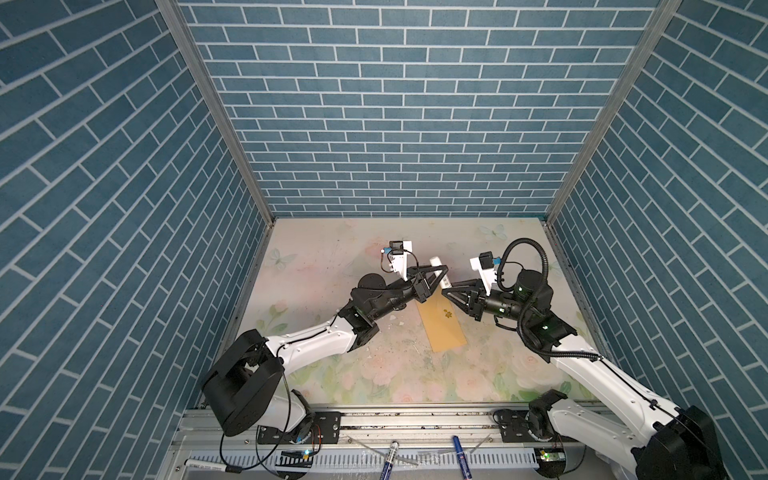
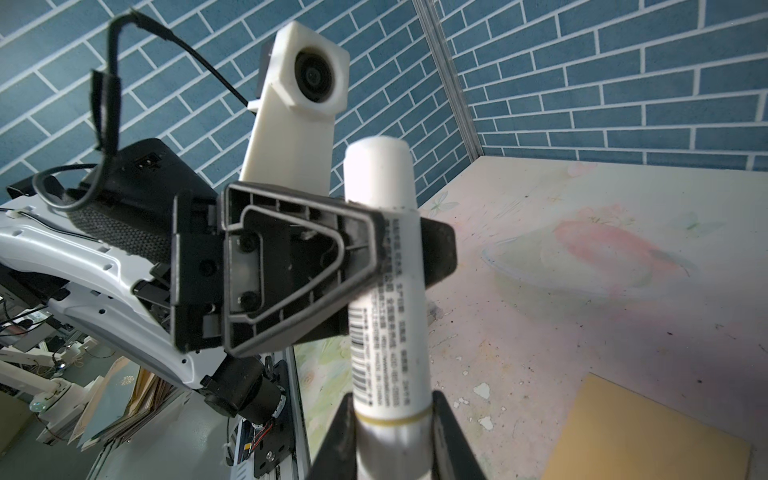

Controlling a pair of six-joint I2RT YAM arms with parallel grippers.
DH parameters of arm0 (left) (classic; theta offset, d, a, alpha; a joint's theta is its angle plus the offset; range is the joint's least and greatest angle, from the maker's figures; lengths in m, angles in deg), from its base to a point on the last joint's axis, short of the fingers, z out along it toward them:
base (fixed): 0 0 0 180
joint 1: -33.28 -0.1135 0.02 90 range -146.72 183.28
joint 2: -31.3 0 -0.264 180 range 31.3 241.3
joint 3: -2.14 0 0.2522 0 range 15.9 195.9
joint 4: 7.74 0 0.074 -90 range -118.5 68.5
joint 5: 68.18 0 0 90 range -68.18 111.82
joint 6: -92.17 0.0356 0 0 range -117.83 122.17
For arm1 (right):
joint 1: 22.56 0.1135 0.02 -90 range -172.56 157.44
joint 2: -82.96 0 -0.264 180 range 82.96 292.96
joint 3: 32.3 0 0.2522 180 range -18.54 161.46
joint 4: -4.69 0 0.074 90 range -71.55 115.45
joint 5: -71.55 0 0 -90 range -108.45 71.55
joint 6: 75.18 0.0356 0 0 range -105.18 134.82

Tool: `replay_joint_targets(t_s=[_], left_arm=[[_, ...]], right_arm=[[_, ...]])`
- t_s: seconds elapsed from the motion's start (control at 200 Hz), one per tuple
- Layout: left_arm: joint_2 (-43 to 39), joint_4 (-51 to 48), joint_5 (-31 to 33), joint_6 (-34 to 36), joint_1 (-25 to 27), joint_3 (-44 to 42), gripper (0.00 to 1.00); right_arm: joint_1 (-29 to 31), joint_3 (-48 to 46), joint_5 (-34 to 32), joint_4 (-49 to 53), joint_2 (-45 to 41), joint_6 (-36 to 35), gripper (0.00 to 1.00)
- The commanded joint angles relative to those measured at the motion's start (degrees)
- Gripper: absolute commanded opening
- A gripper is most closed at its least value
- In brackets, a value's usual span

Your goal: Place the letter into the envelope and seal it

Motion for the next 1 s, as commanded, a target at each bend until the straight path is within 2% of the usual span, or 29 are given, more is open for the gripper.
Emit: replay_joint_targets(t_s=[0.0, 0.085, 0.2, 0.315, 0.435, 0.55, 0.67, 0.73, 0.81, 0.995], left_arm=[[0.6, 0.3, 0.7, 1.6, -0.3, 1.0, 0.00], [0.6, -1.0, 1.4, 2.4, -0.3, 1.0, 0.00], [0.7, -3.1, 2.6, 3.3, -0.3, 1.1, 0.00], [1.2, -4.6, 3.3, 3.7, -0.2, 1.7, 0.00], [1.8, -5.5, 3.7, 3.9, -0.2, 1.9, 0.00], [2.3, -5.8, 4.1, 3.9, -0.2, 2.1, 0.00], [2.9, -5.8, 4.4, 3.9, -0.2, 2.1, 0.00], [3.0, -5.7, 4.5, 3.9, -0.2, 2.1, 0.00], [3.1, -5.7, 4.5, 3.9, -0.2, 2.1, 0.00], [3.0, -5.9, 4.4, 4.2, -0.2, 2.0, 0.00]], right_arm=[[-0.3, -0.2, -2.8, -0.6, -1.4, 0.8, 0.02], [-0.2, 1.3, -8.2, 3.8, -1.8, -1.1, 0.00], [1.2, 5.0, -19.7, 12.9, -1.5, -6.2, 0.00], [8.1, 8.7, -40.2, 19.7, -0.5, -14.3, 0.00], [16.3, 12.1, -61.3, 21.4, 3.3, -21.6, 0.00], [22.9, 15.2, -79.2, 20.1, 9.0, -28.1, 0.00], [28.4, 16.6, -96.0, 12.6, 15.4, -37.0, 0.00], [30.0, 16.6, -100.7, 8.2, 17.8, -41.2, 0.00], [31.2, 16.6, -103.3, 4.5, 19.8, -44.6, 0.00], [31.7, 16.3, -99.9, 6.0, 19.4, -41.5, 0.00]])
